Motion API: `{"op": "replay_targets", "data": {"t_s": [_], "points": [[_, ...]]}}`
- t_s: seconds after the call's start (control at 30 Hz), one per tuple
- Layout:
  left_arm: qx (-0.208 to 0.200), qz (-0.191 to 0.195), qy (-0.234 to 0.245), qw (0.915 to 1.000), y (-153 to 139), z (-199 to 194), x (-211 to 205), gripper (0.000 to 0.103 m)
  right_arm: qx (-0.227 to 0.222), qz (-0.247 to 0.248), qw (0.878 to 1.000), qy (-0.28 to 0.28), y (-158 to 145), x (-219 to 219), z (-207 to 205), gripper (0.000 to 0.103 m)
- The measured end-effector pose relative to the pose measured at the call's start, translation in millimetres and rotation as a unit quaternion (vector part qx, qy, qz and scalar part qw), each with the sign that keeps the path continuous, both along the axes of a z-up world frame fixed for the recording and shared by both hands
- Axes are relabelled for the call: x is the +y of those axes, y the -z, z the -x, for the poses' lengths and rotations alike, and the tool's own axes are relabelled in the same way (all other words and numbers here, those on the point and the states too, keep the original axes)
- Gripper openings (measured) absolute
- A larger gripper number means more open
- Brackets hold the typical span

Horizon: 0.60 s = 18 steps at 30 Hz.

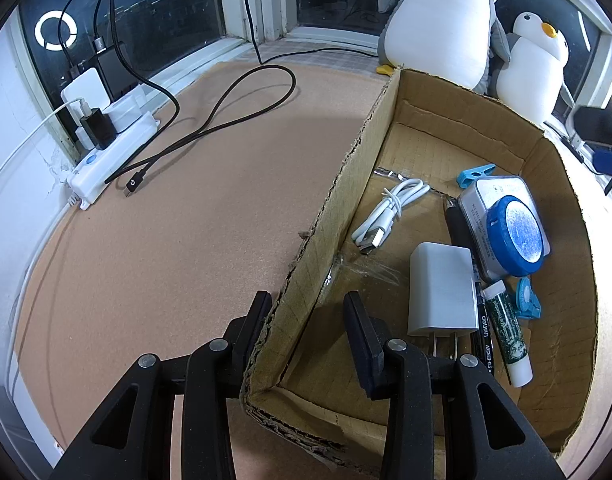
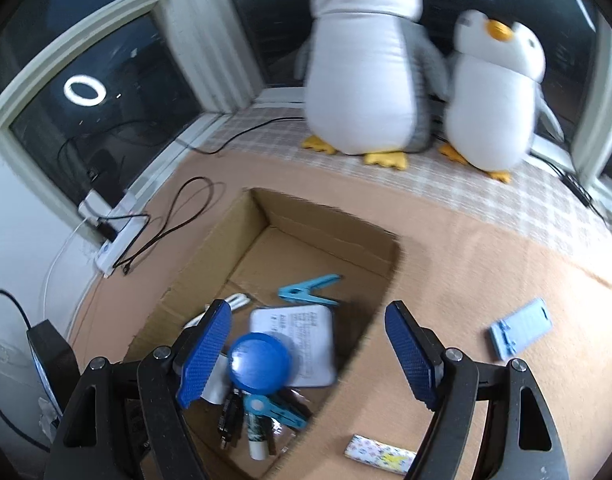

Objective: Organize rigid objects
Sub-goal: 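Move the right gripper to the blue phone stand and grasp it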

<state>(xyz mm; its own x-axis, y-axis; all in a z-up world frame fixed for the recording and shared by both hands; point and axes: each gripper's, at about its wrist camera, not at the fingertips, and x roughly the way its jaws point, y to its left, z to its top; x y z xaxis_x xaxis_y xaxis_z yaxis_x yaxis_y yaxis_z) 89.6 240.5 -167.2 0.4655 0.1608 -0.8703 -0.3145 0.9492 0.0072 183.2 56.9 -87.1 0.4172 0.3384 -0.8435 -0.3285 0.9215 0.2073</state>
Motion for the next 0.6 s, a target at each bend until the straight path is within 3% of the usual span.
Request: {"op": "replay_targets", "data": {"t_s": [0.23,0.43,0.6], "points": [[0.0,0.0,0.0,1.0,0.1,-0.7,-0.4,0.041,0.03,0.0,0.996,0.084,4.9,-60.2,-4.3,0.076],[0.0,0.0,0.0,1.0,0.2,-1.3,-0.6,0.041,0.081,-0.018,0.979,0.188,22.8,-121.8,-10.6,0.076],[0.0,0.0,0.0,1.0,0.2,-0.9,-0.6,0.041,0.112,-0.016,0.964,0.243,38.2,-149.4,-17.7,0.076]]}}
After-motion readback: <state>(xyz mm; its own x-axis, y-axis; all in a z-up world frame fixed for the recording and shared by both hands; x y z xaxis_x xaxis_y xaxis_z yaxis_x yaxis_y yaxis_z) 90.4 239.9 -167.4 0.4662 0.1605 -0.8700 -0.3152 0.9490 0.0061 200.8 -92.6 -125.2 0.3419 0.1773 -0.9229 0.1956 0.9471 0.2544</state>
